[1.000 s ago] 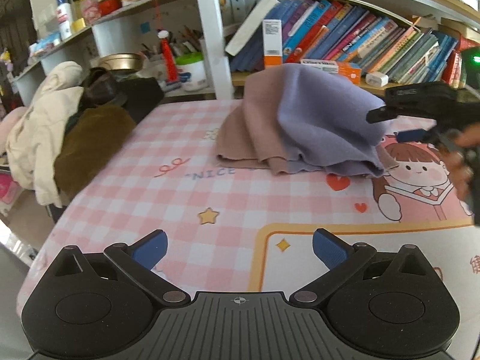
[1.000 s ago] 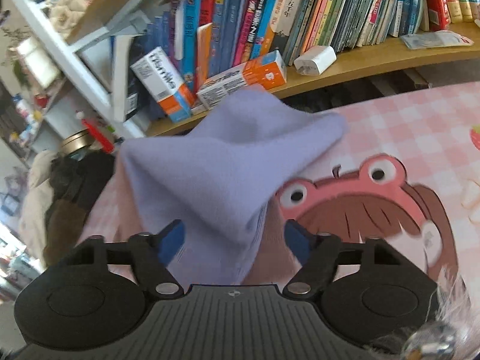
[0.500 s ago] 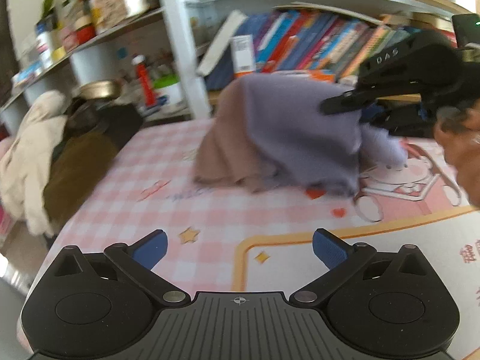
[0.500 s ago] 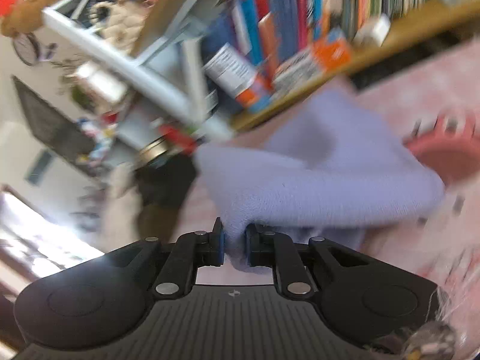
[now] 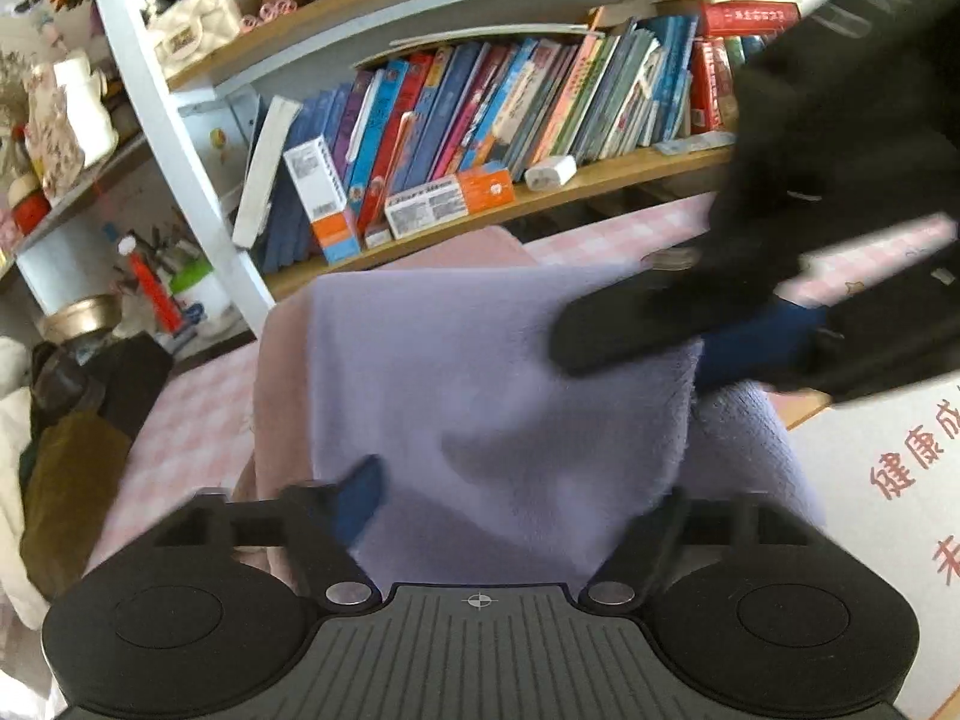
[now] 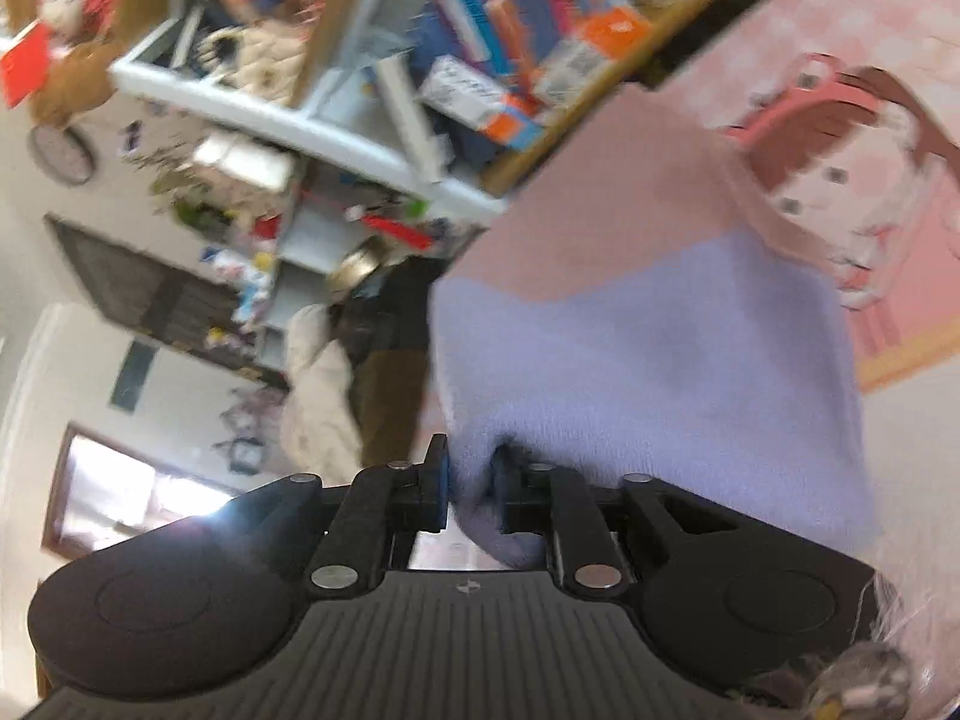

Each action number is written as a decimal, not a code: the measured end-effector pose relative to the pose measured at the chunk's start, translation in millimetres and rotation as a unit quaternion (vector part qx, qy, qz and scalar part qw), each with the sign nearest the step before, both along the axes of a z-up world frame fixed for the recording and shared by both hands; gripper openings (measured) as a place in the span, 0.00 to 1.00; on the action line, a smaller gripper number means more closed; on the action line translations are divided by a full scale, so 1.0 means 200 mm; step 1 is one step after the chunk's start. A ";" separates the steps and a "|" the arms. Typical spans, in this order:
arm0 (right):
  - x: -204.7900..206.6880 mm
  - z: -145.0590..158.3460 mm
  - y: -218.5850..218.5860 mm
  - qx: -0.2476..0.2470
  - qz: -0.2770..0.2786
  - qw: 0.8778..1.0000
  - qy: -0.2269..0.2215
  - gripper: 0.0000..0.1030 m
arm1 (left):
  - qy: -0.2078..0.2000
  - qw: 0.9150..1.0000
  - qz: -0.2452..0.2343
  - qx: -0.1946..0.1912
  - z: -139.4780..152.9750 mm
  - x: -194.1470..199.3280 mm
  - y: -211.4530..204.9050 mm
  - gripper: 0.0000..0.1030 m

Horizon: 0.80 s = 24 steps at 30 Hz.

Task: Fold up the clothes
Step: 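Grasp the lavender sweater edge with the right gripper while the left gripper grasps beside it, then lift the sweater with both grippers and shake it open over the table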

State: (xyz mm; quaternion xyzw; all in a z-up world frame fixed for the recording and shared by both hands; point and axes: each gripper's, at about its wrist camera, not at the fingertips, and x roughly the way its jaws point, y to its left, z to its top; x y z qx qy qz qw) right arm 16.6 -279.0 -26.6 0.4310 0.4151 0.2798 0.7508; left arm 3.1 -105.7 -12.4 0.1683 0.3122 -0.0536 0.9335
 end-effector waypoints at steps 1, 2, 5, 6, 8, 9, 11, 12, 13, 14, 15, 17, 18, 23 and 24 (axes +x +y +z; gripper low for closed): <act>-0.02 -0.02 -0.03 0.000 -0.011 1.000 0.012 0.45 | 0.002 1.000 -0.005 -0.004 0.00 0.00 0.02 0.27; -0.04 -0.04 -0.07 0.000 -0.022 0.999 0.024 0.54 | 0.003 1.000 -0.009 -0.008 0.01 0.01 0.04 0.24; -0.10 -0.14 -0.16 0.015 -0.049 0.996 0.073 0.62 | -0.013 1.000 0.008 -0.027 0.06 0.00 0.13 0.13; -0.12 -0.18 -0.19 0.022 -0.058 0.994 0.094 0.63 | -0.020 0.999 0.015 -0.035 0.09 0.00 0.16 0.12; -0.15 -0.28 -0.23 0.039 -0.074 0.986 0.141 0.64 | -0.035 0.998 0.021 -0.045 0.14 -0.01 0.19 0.10; -0.17 -0.33 -0.24 0.050 -0.080 0.982 0.163 0.65 | -0.042 0.998 0.017 -0.046 0.17 -0.01 0.19 0.09; -0.20 -0.41 -0.26 0.077 -0.091 0.972 0.202 0.68 | -0.058 0.997 0.010 -0.048 0.22 -0.03 0.19 0.09; -0.20 -0.44 -0.26 0.094 -0.095 0.968 0.215 0.71 | -0.066 0.997 0.006 -0.049 0.24 -0.03 0.19 0.09; -0.21 -0.47 -0.26 0.113 -0.098 0.963 0.223 0.74 | -0.074 0.996 0.002 -0.050 0.27 -0.04 0.18 0.09; -0.21 -0.50 -0.25 0.133 -0.102 0.958 0.232 0.76 | -0.080 0.996 -0.005 -0.048 0.29 -0.04 0.17 0.09; -0.21 -0.53 -0.24 0.151 -0.107 0.953 0.239 0.77 | -0.086 0.995 -0.012 -0.045 0.30 -0.05 0.15 0.09; -0.21 -0.58 -0.24 0.190 -0.128 0.939 0.254 0.77 | -0.094 0.995 -0.021 -0.037 0.31 -0.07 0.13 0.09; -0.22 -0.60 -0.25 0.209 -0.140 0.932 0.261 0.77 | -0.097 0.994 -0.025 -0.033 0.32 -0.08 0.12 0.09; -0.18 -0.61 -0.24 0.236 -0.179 0.917 0.267 0.75 | -0.097 0.995 -0.014 -0.025 0.33 -0.11 0.16 0.09; -0.16 -0.60 -0.24 0.228 -0.180 0.918 0.269 0.74 | -0.097 0.995 -0.010 -0.023 0.33 -0.11 0.17 0.09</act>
